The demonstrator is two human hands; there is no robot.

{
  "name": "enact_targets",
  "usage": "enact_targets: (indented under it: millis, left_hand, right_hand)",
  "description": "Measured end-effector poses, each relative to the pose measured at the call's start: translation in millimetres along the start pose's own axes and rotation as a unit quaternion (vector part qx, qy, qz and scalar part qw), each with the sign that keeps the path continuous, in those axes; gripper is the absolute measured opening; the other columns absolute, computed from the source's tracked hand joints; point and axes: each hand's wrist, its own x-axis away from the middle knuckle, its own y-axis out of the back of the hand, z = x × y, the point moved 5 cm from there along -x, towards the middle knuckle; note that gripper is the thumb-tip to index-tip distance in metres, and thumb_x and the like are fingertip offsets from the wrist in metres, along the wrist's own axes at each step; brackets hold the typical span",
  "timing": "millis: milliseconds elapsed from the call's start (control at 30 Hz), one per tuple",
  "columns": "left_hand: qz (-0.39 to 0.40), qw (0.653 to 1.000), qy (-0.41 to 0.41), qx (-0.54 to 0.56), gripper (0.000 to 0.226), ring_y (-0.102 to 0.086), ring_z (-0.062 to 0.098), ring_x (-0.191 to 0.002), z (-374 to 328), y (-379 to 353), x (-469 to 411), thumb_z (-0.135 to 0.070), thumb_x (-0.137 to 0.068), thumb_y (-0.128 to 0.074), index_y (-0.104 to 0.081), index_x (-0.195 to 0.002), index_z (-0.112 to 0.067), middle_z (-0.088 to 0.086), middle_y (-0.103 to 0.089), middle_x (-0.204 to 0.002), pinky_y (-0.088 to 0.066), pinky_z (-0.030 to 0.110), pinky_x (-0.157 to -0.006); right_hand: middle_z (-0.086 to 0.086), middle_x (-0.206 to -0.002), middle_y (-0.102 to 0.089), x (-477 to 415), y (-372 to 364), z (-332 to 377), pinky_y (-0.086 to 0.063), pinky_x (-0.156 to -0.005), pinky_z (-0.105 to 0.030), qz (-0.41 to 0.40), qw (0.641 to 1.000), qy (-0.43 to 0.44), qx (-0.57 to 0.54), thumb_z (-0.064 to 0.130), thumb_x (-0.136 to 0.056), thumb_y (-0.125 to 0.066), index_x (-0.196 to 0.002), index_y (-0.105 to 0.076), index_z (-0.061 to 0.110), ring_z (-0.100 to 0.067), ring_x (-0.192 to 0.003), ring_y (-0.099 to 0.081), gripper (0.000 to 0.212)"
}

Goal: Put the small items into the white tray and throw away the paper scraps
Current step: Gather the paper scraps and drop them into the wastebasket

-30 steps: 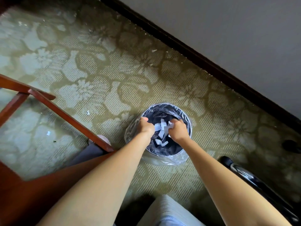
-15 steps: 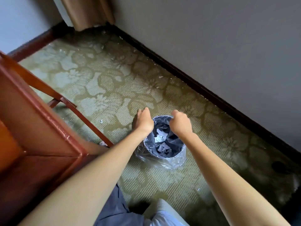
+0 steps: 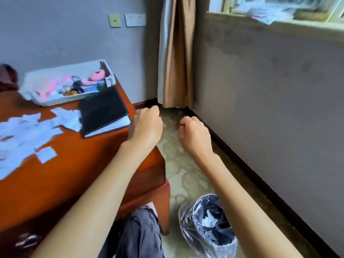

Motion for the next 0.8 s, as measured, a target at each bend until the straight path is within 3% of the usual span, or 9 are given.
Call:
enact_targets:
  millis: [167,300,467,567,700,800]
  left_hand:
    - [-0.058,0.992,0.106,-0.031,0.027,-0.053,0.039,-0.113,108.7,69.4,32.6,-0.014,-0.095,-0.041,-0.057,-0.116,-0.007,0.020,-0.060,-0.121,-0.044,0.044,-0.092]
    - [-0.067,0.977,0.196,-0.056,0.033,-0.041,0.037,-0.126,196.5,99.4,64.7,-0.013,-0.095,-0.040,-0.052,-0.126,-0.007,0.020,-0.049,-0.133,-0.038,0.045,-0.100]
    - [0.000,0.946,0.306,-0.109,0.051,-0.004,0.035,-0.144,286.6,106.8,103.7,-0.027,-0.098,-0.037,-0.022,-0.146,-0.015,0.015,-0.015,-0.155,-0.020,0.051,-0.115]
    - [0.047,0.922,0.367,-0.117,0.053,-0.005,0.038,-0.143,326.5,103.5,121.4,-0.035,-0.099,-0.031,-0.018,-0.147,-0.018,0.017,-0.009,-0.155,-0.016,0.055,-0.114]
    - [0.062,0.948,0.304,-0.077,0.049,-0.006,0.030,-0.146,346.5,93.9,126.5,-0.031,-0.101,-0.023,-0.017,-0.148,-0.023,0.011,-0.007,-0.158,-0.008,0.048,-0.118]
    - [-0.003,0.959,0.270,-0.081,0.054,-0.022,0.030,-0.142,351.7,106.2,122.7,-0.031,-0.100,-0.030,-0.013,-0.149,-0.018,0.012,-0.020,-0.155,-0.024,0.042,-0.114]
  right_hand:
    - [-0.017,-0.112,-0.056,11.5,-28.2,115.7,-0.044,-0.081,-0.042,0.033,0.990,0.119,-0.066,0.009,-0.089,-0.042,-0.109,-0.056,0.004,-0.039,-0.104,-0.055,0.025]
    - [-0.016,-0.121,-0.055,32.8,-70.5,195.1,-0.045,-0.090,-0.041,0.112,0.963,0.218,-0.112,0.013,-0.091,-0.046,-0.116,-0.057,0.003,-0.036,-0.111,-0.054,0.028]
    - [-0.013,-0.148,-0.035,48.7,-123.6,256.5,-0.036,-0.108,-0.038,0.234,0.941,0.230,-0.078,0.036,-0.095,-0.044,-0.134,-0.044,0.013,-0.031,-0.134,-0.038,0.045]
    - [-0.014,-0.140,-0.045,56.4,-140.6,279.6,-0.036,-0.106,-0.037,0.237,0.937,0.253,-0.037,0.031,-0.096,-0.043,-0.129,-0.050,0.010,-0.030,-0.130,-0.042,0.039]
    - [-0.011,-0.131,-0.053,62.9,-158.7,309.4,-0.037,-0.107,-0.038,0.243,0.925,0.291,-0.036,0.025,-0.095,-0.042,-0.124,-0.054,0.010,-0.029,-0.124,-0.046,0.035]
    - [-0.012,-0.119,-0.053,55.3,-153.5,322.4,-0.044,-0.093,-0.038,0.156,0.948,0.271,-0.058,0.023,-0.092,-0.044,-0.115,-0.054,0.005,-0.030,-0.109,-0.051,0.031]
